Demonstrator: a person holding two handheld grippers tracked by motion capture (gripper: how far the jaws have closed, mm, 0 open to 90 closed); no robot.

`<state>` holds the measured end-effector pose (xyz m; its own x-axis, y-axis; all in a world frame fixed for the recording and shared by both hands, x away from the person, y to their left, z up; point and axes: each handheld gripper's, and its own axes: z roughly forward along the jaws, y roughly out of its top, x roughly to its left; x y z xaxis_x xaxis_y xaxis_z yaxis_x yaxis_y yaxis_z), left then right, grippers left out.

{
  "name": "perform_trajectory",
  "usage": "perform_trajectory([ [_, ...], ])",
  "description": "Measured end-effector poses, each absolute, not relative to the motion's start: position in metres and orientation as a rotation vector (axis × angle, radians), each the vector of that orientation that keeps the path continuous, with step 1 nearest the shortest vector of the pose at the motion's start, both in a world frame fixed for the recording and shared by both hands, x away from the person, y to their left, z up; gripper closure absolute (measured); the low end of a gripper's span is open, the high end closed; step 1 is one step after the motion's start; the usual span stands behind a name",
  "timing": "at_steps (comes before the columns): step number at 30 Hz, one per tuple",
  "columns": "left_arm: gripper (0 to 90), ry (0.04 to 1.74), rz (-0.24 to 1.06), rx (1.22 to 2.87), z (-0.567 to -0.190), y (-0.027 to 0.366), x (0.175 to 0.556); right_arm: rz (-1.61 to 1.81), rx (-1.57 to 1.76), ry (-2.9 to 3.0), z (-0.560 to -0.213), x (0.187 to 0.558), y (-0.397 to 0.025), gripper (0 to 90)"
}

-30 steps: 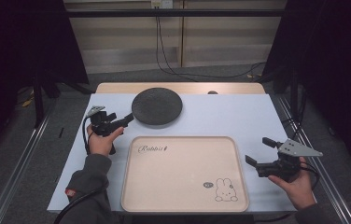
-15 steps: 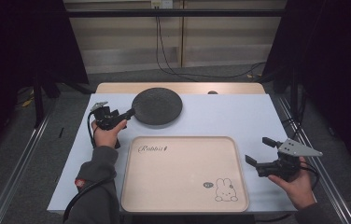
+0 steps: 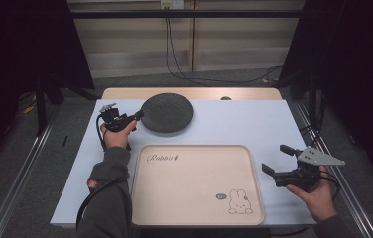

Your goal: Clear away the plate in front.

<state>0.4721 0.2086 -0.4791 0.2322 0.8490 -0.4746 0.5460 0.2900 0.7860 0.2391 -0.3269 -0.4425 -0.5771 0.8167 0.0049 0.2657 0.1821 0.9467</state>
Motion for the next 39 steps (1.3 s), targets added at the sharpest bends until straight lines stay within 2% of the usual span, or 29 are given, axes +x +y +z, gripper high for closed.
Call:
perform_trajectory([
  [10, 25.0, 1.486, 0.349, 1.375, -0.485, 0.203, 0.483, 1.406, 1.015, 1.934, -0.441, 0.239, -0.329, 3.3],
  [22, 38.1, 1.550, 0.342, 1.383, -0.492, 0.202, 0.498, 1.419, 1.026, 1.930, -0.441, 0.240, -0.330, 3.6],
  [25, 45.6, 1.559, 0.307, 1.371, -0.496, 0.201, 0.501, 1.420, 1.031, 1.930, -0.442, 0.240, -0.331, 3.6],
  [31, 53.3, 1.618, 0.230, 1.292, -0.501, 0.196, 0.507, 1.419, 1.033, 1.919, -0.442, 0.241, -0.334, 3.7],
  [39, 58.7, 1.638, 0.178, 1.273, -0.506, 0.189, 0.511, 1.430, 1.048, 1.912, -0.441, 0.241, -0.337, 3.7],
])
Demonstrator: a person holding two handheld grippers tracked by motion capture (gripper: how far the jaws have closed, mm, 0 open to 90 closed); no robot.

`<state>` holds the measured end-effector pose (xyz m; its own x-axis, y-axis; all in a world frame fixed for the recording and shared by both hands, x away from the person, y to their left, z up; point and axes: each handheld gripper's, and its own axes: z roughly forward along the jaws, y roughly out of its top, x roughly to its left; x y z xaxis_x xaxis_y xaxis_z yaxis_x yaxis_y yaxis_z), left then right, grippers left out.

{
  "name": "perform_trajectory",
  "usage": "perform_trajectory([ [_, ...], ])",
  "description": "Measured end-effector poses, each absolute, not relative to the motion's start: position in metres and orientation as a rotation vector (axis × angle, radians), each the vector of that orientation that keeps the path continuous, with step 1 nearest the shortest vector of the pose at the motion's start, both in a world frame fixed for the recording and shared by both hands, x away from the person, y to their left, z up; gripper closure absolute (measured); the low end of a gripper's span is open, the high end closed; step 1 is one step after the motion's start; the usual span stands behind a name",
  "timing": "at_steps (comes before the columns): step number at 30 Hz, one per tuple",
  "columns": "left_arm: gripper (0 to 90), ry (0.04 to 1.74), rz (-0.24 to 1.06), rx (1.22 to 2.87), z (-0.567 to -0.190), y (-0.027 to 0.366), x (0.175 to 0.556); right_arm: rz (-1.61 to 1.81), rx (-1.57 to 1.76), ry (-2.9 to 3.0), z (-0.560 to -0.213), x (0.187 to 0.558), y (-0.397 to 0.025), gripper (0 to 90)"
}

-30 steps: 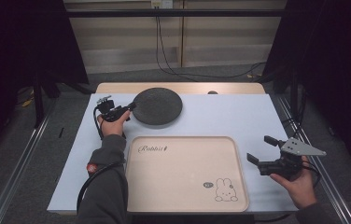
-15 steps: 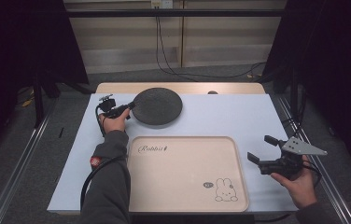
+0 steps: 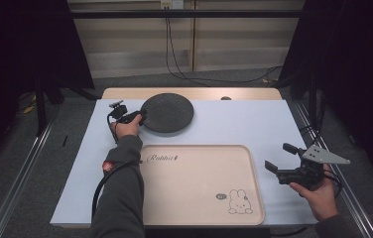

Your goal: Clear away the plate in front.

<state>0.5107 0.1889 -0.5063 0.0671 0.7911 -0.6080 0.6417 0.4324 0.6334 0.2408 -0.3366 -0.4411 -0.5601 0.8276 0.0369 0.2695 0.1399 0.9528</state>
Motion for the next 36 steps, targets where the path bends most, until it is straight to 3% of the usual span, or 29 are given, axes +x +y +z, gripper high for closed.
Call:
perform_trajectory([
  [7, 62.3, 1.639, 0.122, 1.237, -0.510, 0.185, 0.511, 1.430, 1.051, 1.909, -0.441, 0.241, -0.337, 3.8],
  [12, 67.2, 1.674, 0.082, 1.122, -0.516, 0.184, 0.510, 1.429, 1.053, 1.905, -0.441, 0.241, -0.337, 3.8],
  [18, 74.6, 1.688, 0.083, 1.151, -0.517, 0.185, 0.510, 1.466, 1.079, 1.888, -0.440, 0.241, -0.339, 3.8],
  [25, 77.0, 1.713, 0.054, 1.118, -0.512, 0.184, 0.509, 1.477, 1.089, 1.875, -0.439, 0.242, -0.341, 3.8],
  [36, 84.3, 1.608, 0.081, 1.171, -0.484, 0.179, 0.505, 1.470, 1.097, 1.871, -0.438, 0.243, -0.345, 4.5],
])
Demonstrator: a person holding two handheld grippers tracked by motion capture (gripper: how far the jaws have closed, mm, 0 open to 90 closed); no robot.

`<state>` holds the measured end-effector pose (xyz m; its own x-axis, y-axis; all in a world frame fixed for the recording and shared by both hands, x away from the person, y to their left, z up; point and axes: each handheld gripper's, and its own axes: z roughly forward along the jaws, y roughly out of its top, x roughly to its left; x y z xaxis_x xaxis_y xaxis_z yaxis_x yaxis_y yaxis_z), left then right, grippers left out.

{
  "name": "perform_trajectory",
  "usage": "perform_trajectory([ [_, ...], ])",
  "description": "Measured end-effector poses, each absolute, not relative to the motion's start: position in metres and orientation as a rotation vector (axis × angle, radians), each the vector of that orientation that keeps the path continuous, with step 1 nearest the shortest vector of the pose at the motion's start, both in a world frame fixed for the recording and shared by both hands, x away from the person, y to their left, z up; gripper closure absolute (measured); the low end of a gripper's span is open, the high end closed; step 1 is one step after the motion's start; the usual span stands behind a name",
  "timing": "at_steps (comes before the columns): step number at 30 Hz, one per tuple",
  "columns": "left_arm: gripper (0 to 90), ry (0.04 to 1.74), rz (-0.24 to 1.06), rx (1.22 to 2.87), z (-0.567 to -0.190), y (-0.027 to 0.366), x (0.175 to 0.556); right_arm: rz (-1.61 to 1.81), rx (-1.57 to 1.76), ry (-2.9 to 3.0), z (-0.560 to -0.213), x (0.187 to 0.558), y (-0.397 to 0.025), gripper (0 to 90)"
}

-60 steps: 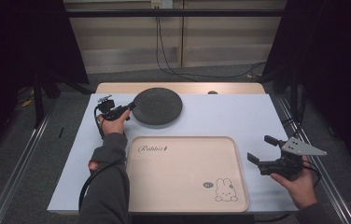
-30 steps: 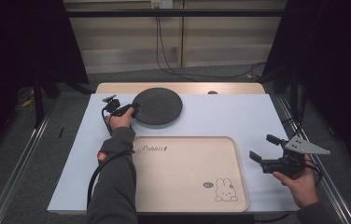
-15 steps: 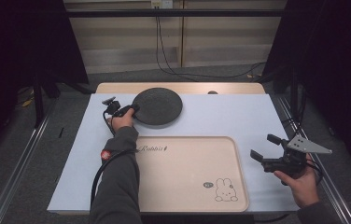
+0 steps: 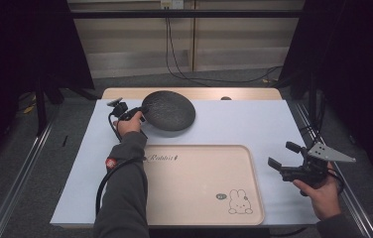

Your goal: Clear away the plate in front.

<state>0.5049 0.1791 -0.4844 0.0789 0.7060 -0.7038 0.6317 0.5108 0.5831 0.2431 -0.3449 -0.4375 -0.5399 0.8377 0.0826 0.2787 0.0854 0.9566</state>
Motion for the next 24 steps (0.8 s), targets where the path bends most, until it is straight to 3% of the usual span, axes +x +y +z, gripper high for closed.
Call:
perform_trajectory([
  [5, 84.4, 1.595, 0.128, 1.199, -0.473, 0.172, 0.506, 1.486, 1.107, 1.873, -0.437, 0.243, -0.345, 5.2],
  [10, 87.1, 1.606, 0.056, 1.189, -0.465, 0.173, 0.506, 1.476, 1.106, 1.875, -0.437, 0.243, -0.346, 3.7],
  [24, 86.3, 1.629, 0.057, 1.251, -0.437, 0.167, 0.506, 1.479, 1.070, 1.875, -0.437, 0.242, -0.344, 0.0],
])
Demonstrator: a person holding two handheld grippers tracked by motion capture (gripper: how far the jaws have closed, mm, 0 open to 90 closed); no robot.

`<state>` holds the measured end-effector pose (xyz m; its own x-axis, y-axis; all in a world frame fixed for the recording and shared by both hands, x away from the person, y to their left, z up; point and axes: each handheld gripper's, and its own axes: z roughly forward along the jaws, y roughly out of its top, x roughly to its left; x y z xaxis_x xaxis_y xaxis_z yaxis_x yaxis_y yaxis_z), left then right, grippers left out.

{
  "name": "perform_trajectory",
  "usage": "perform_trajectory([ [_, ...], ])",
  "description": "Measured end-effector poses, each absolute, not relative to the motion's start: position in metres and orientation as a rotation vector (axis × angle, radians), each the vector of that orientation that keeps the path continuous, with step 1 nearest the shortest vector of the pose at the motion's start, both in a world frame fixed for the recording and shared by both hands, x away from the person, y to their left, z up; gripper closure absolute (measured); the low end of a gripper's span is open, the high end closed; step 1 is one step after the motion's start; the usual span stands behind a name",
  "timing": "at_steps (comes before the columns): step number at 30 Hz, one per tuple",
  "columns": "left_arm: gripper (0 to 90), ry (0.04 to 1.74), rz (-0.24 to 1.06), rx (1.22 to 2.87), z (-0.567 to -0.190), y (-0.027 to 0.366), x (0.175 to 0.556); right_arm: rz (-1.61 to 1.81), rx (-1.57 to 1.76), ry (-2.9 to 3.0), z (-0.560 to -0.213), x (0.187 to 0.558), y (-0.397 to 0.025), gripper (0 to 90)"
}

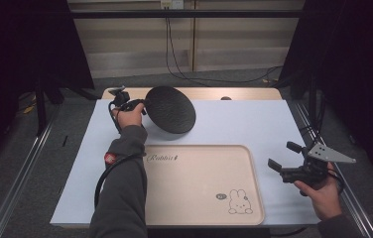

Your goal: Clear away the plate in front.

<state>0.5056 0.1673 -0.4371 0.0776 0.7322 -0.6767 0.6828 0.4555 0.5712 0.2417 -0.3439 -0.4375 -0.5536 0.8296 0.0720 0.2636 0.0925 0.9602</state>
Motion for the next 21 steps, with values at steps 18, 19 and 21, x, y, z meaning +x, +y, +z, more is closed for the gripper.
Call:
perform_trajectory([
  [18, 85.7, 1.643, -0.012, 1.251, -0.412, 0.178, 0.494, 1.522, 1.021, 1.886, -0.438, 0.241, -0.341, 0.0],
  [19, 85.7, 1.638, -0.014, 1.258, -0.412, 0.180, 0.493, 1.519, 1.020, 1.891, -0.438, 0.240, -0.342, 0.0],
  [21, 85.6, 1.637, -0.018, 1.264, -0.410, 0.181, 0.492, 1.526, 1.018, 1.884, -0.437, 0.241, -0.343, 0.0],
])
